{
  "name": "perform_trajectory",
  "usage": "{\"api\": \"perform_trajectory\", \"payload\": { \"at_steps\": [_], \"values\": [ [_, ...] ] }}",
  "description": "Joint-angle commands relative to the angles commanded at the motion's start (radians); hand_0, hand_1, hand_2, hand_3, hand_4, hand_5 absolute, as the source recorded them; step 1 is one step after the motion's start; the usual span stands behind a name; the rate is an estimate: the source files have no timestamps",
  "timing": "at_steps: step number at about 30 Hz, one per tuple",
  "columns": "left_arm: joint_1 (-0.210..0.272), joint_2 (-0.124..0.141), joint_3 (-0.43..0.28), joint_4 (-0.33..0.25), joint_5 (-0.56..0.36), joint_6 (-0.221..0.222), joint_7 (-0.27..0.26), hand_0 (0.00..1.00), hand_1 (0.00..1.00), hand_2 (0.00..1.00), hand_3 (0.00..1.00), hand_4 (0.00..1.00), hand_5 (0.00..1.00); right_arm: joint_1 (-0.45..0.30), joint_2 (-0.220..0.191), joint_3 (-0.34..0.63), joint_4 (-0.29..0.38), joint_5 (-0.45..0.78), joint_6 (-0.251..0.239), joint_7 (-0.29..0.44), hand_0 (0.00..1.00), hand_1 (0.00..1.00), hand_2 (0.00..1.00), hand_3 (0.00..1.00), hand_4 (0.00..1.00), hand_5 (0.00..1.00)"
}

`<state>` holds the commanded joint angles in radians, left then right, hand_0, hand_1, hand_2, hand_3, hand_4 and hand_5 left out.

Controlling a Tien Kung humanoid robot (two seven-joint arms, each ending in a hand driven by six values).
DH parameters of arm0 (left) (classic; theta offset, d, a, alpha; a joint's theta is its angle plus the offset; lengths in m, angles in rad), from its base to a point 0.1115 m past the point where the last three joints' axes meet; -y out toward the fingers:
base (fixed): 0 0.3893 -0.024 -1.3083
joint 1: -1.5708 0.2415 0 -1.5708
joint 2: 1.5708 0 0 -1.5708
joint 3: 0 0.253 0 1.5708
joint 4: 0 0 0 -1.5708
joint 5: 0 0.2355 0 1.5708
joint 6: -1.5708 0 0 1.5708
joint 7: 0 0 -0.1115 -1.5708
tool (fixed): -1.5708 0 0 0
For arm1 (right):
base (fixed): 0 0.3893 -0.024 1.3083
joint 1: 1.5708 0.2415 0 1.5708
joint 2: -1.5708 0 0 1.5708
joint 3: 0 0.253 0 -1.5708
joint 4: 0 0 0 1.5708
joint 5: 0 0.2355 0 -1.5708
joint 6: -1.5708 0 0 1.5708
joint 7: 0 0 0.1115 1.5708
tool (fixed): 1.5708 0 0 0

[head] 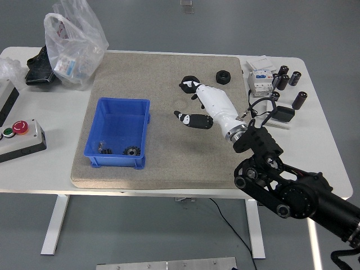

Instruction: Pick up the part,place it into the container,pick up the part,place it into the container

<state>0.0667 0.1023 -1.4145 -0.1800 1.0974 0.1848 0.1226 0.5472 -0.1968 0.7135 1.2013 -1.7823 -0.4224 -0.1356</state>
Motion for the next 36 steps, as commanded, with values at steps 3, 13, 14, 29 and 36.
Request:
{"api": "perform_trajectory", "payload": {
  "at_steps": [3,13,14,29,36],
  "values": [
    [-0.003,-0.001,0.008,0.000,-0.006,-0.001,-0.006,0.655,0.631,0.612,0.689,0.661,0.239,-0.065,-0.004,0.075,0.008,0.077,-0.014,0.076,0.403,0.631,0.762,0.786,0.763,0.326],
    [0.002,-0.002,0.007,0.000,0.000,-0.002,-0.006,0.654,0.631,0.612,0.690,0.660,0.239,-0.277,-0.017,0.275,0.075,0.292,-0.005,0.293,0.665,0.749,0.782,0.785,0.777,0.359],
    [0.002,-0.001,0.006,0.000,0.002,-0.002,-0.005,0.654,0.631,0.612,0.690,0.660,0.239,-0.292,-0.017,0.285,0.075,0.309,-0.003,0.308,0.665,0.749,0.782,0.785,0.777,0.359],
    [0.012,0.000,0.008,0.000,0.003,-0.002,-0.006,0.654,0.631,0.612,0.690,0.661,0.239,-0.391,-0.011,0.307,0.003,0.694,0.155,0.465,0.724,0.771,0.786,0.780,0.797,0.384],
    [0.016,-0.006,0.004,0.000,0.003,-0.002,-0.006,0.654,0.632,0.612,0.689,0.662,0.240,-0.398,-0.013,0.335,0.017,0.827,0.205,0.487,0.726,0.764,0.773,0.768,0.813,0.409]
  ]
}}
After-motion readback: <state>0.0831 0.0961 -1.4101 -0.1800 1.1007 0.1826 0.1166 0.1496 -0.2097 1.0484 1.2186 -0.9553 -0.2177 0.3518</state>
